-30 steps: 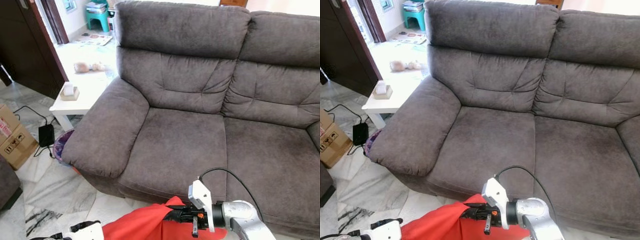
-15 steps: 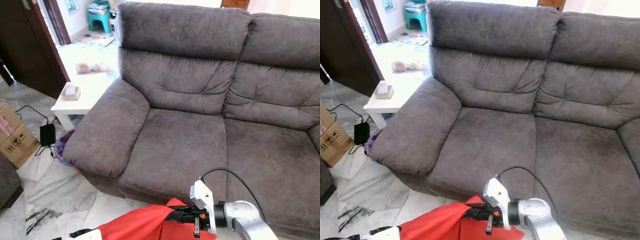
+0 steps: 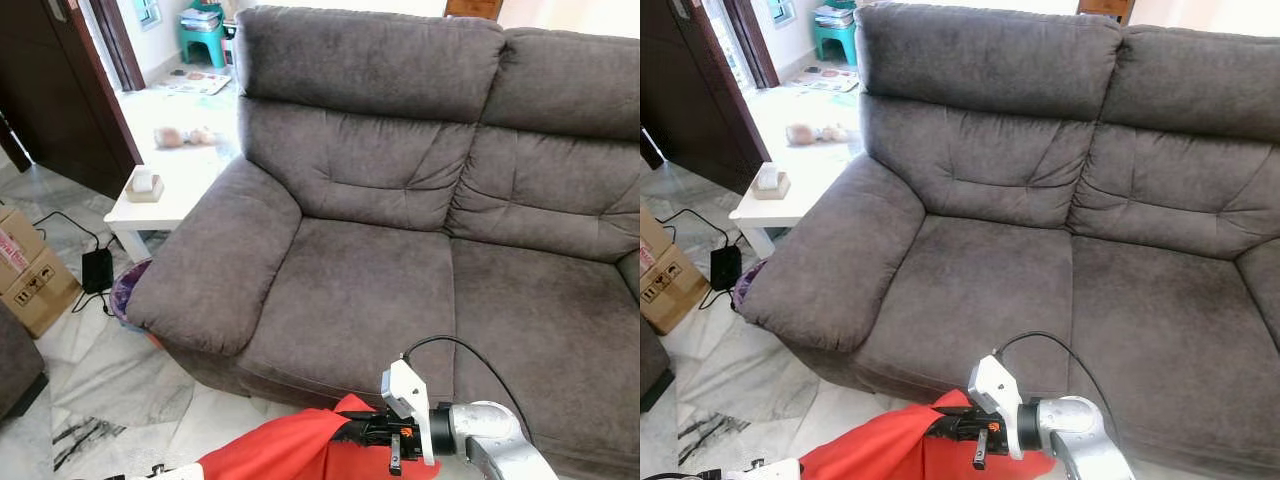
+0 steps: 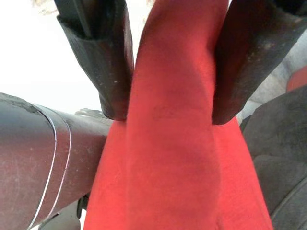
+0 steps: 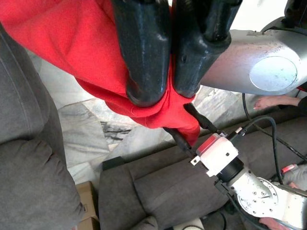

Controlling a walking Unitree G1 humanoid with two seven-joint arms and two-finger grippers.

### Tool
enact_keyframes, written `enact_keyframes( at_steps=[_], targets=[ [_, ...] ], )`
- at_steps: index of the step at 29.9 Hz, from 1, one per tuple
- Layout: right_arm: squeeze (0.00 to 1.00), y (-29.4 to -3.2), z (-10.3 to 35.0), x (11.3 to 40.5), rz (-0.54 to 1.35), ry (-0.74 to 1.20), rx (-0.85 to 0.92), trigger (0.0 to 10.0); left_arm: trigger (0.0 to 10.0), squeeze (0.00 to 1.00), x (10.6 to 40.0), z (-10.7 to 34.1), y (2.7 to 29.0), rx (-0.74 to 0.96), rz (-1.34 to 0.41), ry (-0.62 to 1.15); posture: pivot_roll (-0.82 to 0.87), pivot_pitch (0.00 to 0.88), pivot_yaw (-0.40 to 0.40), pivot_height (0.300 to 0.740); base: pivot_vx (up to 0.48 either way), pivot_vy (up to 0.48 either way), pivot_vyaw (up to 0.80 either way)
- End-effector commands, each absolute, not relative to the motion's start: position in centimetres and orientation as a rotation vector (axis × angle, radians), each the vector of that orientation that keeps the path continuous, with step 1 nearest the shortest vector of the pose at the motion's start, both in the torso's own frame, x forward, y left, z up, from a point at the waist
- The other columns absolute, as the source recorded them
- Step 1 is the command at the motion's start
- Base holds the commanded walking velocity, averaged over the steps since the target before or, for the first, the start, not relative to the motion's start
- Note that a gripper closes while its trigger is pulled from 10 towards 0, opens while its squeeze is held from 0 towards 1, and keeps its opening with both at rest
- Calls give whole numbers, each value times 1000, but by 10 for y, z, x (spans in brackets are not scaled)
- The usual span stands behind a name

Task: Move the pillow to the sofa from floor

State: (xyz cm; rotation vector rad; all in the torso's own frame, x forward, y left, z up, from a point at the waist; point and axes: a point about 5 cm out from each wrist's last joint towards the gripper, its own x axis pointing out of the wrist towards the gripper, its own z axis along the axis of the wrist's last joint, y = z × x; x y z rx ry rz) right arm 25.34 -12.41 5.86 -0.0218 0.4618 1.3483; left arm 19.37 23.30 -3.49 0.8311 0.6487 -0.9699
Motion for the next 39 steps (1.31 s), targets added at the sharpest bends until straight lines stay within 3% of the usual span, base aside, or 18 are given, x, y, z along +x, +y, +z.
enact_keyframes(
  at_steps=[1, 17, 39],
  targets=[
    [0, -115, 78, 257, 1395, 340, -17, 10000, 0, 0, 187, -38, 241, 860, -989, 691, 119, 100, 6, 740, 0, 0, 0],
    [0, -115, 76, 257, 1390, 342, -24, 10000, 0, 0, 188, -40, 242, 975, -999, 685, 115, 98, 10, 740, 0, 0, 0],
    [0, -113, 73, 259, 1358, 335, -25, 10000, 0, 0, 207, -29, 233, 923, -857, 541, 121, 98, 7, 740, 0, 0, 0]
  ],
)
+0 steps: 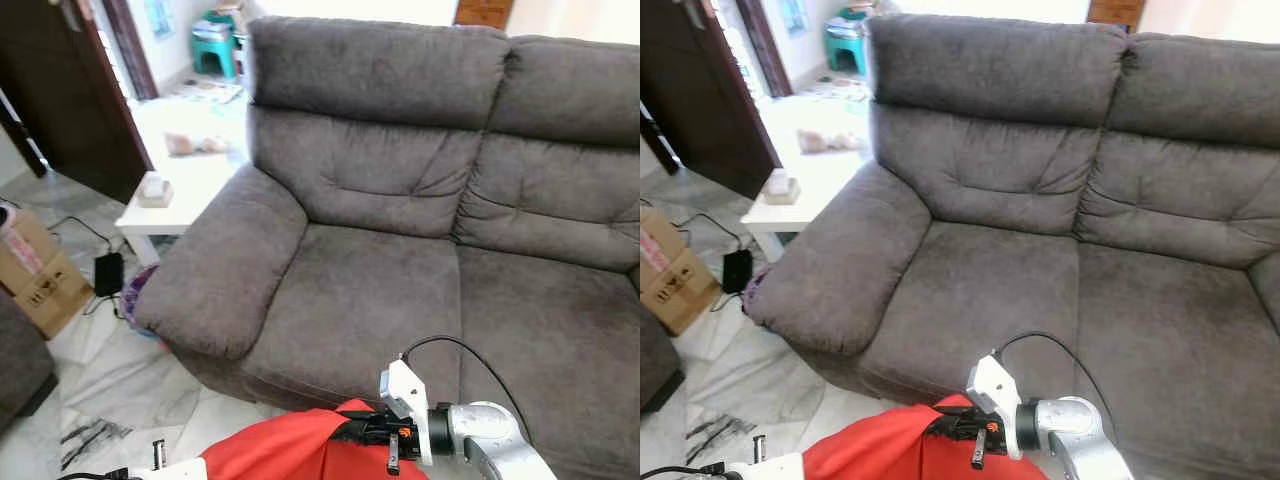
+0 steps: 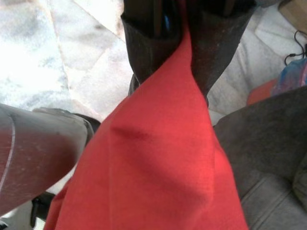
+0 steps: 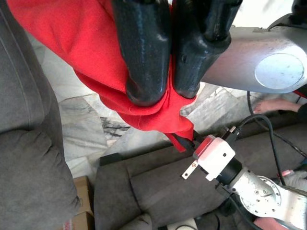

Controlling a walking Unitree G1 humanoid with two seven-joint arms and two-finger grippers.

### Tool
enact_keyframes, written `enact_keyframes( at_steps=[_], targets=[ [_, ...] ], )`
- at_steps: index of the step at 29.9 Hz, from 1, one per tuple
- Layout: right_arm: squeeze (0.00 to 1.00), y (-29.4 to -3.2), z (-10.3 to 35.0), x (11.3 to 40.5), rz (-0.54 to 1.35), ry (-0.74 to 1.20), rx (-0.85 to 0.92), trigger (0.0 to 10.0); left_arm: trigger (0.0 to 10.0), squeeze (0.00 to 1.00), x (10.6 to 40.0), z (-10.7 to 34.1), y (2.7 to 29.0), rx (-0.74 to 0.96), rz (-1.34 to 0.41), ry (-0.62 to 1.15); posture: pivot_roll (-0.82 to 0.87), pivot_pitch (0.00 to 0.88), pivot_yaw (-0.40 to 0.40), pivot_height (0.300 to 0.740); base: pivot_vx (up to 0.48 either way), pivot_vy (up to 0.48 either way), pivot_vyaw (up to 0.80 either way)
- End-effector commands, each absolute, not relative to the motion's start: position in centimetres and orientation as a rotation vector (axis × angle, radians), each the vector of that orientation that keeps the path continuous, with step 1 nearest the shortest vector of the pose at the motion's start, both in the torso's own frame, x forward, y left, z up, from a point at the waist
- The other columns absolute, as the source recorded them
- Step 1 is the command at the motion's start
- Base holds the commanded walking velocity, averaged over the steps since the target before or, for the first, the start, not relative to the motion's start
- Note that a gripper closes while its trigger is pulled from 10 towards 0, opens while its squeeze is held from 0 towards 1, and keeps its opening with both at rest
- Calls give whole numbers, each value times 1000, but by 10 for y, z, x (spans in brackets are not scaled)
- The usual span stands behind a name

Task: Move the pillow to the sofa from floor

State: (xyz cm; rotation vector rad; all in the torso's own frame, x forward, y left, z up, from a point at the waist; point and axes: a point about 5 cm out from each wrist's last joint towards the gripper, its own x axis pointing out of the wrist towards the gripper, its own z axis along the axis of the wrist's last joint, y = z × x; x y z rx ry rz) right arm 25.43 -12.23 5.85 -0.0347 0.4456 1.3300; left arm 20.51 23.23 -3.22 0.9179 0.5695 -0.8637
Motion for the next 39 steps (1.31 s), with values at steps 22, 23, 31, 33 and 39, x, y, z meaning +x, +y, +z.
enact_keyframes(
  at_steps=[22, 23, 31, 33, 39],
  targets=[
    [0, -146, 29, 291, 380, 371, 161, 10000, 10000, 0, 258, 53, 204, 190, 19, 55, 133, 104, 6, 740, 0, 0, 0],
    [0, -147, 30, 292, 333, 347, 175, 10000, 10000, 0, 254, 54, 198, 193, 2, 39, 134, 103, 7, 740, 0, 0, 0],
    [0, -149, 45, 304, 250, 237, 159, 10000, 10000, 0, 247, 49, 202, 270, -9, 107, 130, 98, 2, 740, 0, 0, 0],
    [0, -152, 49, 306, 223, 217, 171, 10000, 10000, 0, 250, 55, 206, 314, -7, 90, 136, 97, -2, 740, 0, 0, 0],
    [0, -151, 49, 304, 205, 197, 153, 10000, 10000, 0, 260, 66, 203, 360, -15, 59, 137, 91, -8, 740, 0, 0, 0]
  ],
)
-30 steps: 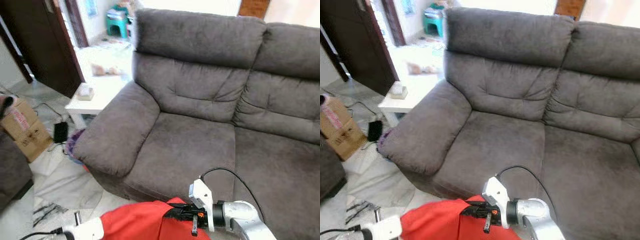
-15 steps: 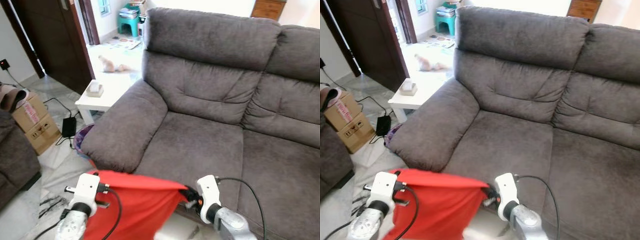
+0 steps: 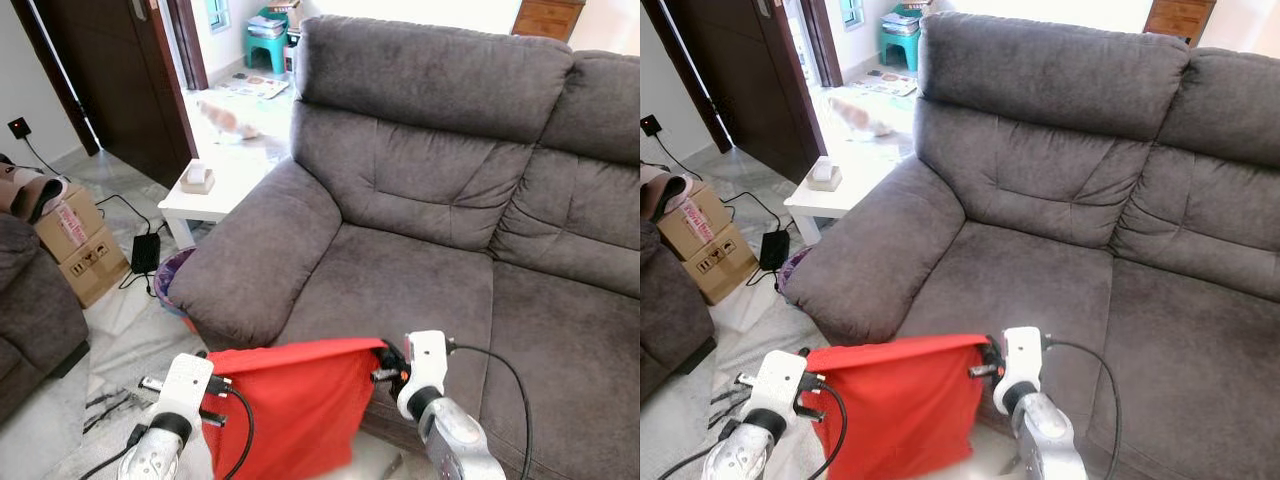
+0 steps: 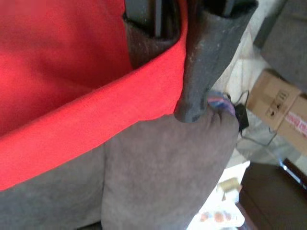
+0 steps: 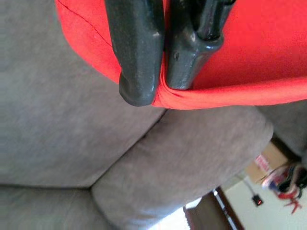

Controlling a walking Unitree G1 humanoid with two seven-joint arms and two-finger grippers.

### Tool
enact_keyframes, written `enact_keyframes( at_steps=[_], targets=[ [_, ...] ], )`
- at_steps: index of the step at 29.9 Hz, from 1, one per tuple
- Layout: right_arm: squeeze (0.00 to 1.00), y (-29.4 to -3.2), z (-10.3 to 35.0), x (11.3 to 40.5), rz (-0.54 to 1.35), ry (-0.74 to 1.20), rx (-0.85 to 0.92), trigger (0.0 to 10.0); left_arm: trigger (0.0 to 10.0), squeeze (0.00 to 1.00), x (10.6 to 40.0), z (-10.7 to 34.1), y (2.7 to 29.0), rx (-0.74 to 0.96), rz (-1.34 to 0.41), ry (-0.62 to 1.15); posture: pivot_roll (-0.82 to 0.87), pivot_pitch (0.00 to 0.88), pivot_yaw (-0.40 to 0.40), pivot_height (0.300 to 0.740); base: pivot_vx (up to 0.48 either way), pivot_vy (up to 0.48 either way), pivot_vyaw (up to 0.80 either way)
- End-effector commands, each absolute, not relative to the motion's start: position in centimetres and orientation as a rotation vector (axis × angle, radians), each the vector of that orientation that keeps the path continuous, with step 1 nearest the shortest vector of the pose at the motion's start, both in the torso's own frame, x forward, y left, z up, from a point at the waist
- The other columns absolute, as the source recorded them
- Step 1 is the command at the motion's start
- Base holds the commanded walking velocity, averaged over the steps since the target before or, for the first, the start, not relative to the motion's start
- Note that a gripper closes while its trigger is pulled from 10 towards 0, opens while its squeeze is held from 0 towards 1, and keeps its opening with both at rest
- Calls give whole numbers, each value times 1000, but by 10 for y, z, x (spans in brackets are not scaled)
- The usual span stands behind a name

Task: Move the pillow to the sofa from floor

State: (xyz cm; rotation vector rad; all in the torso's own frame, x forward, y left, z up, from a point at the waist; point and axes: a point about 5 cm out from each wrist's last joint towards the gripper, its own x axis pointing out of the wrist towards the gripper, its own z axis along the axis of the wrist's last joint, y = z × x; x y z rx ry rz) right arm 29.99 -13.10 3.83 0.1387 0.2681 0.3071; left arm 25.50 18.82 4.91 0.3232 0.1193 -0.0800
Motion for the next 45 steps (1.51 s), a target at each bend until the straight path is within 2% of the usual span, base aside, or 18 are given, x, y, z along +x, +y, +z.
enact_keyframes(
  at_steps=[1, 4, 8, 12, 20, 45],
  targets=[
    [0, -149, 49, 302, 222, 186, 150, 10000, 10000, 0, 261, 65, 199, 379, -34, 62, 135, 86, -7, 740, 0, 0, -800],
    [0, -150, 49, 301, 220, 188, 169, 10000, 10000, 0, 259, 63, 197, 381, -38, 71, 120, 86, -6, 740, 0, 0, -800],
    [0, -148, 49, 302, 232, 184, 109, 10000, 10000, 0, 257, 59, 193, 376, -45, 83, 120, 86, -6, 740, 0, -256, -800],
    [0, -147, 47, 302, 183, 186, 170, 10000, 10000, 0, 257, 60, 193, 371, -35, 80, 129, 75, -5, 740, 0, -408, -800],
    [0, -150, 48, 302, 137, 171, 168, 10000, 10000, 0, 257, 61, 198, 379, -30, 78, 131, 65, -6, 740, 0, -311, -800],
    [0, -157, 53, 310, 93, 152, 181, 10000, 10000, 0, 255, 63, 202, 381, -21, 75, 138, 92, -2, 740, 0, -342, 0]
  ],
)
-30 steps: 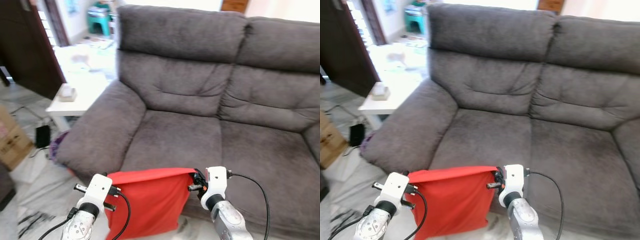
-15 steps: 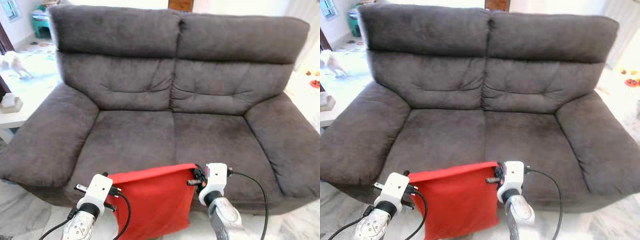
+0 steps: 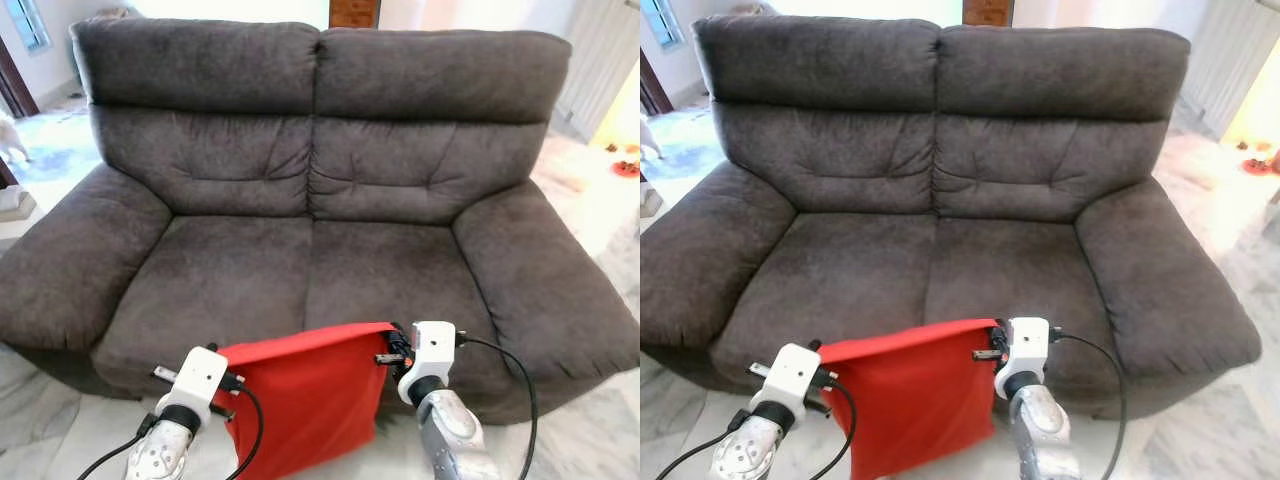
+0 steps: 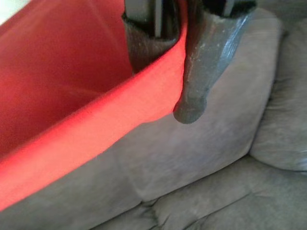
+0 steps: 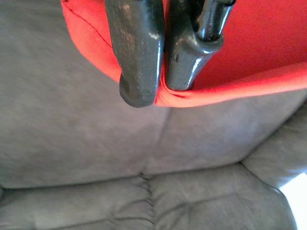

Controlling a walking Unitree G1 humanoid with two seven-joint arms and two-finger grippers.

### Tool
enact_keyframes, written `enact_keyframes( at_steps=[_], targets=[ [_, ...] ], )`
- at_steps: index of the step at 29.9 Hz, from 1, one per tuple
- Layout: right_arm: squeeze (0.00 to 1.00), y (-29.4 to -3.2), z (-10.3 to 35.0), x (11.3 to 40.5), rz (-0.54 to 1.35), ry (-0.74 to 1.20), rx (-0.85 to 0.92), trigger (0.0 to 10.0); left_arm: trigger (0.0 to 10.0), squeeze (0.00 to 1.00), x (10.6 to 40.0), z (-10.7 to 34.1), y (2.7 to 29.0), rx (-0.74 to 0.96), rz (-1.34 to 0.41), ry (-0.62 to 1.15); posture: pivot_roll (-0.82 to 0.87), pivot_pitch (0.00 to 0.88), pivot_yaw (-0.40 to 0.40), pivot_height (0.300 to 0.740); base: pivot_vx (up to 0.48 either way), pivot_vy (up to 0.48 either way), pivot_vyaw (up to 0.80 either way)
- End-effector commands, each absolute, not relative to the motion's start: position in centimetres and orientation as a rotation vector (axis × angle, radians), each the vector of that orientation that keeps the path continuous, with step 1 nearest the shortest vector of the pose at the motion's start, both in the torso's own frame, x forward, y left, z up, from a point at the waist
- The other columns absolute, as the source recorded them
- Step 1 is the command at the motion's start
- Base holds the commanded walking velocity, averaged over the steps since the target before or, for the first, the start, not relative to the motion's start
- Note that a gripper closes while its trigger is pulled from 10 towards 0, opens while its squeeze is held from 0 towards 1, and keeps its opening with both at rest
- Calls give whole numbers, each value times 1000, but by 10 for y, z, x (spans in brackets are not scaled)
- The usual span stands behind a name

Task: Move the pillow to the sofa from floor

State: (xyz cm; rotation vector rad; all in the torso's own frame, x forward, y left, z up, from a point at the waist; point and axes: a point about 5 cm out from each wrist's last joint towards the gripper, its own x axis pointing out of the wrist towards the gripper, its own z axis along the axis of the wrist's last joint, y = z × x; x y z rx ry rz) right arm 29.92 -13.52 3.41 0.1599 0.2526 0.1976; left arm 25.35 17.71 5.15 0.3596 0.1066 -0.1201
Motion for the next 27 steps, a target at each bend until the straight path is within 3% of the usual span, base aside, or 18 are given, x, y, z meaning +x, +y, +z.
enact_keyframes(
  at_steps=[1, 10, 19, 27],
  targets=[
    [0, -157, 53, 310, 90, 150, 180, 10000, 10000, 0, 254, 63, 202, 382, -20, 75, 138, 92, -2, 740, 0, -480, 0],
    [0, -157, 54, 311, 93, 148, 192, 10000, 10000, 0, 255, 65, 203, 385, -21, 69, 136, 96, 2, 740, 0, -442, -156],
    [0, -154, 55, 312, 99, 138, 189, 10000, 10000, 0, 253, 63, 208, 341, 15, 90, 138, 100, -1, 740, 0, 0, -794],
    [0, -151, 58, 313, 132, 118, 178, 10000, 10000, 0, 254, 70, 212, 336, 38, 56, 137, 101, -2, 740, 0, 0, -52]
  ],
)
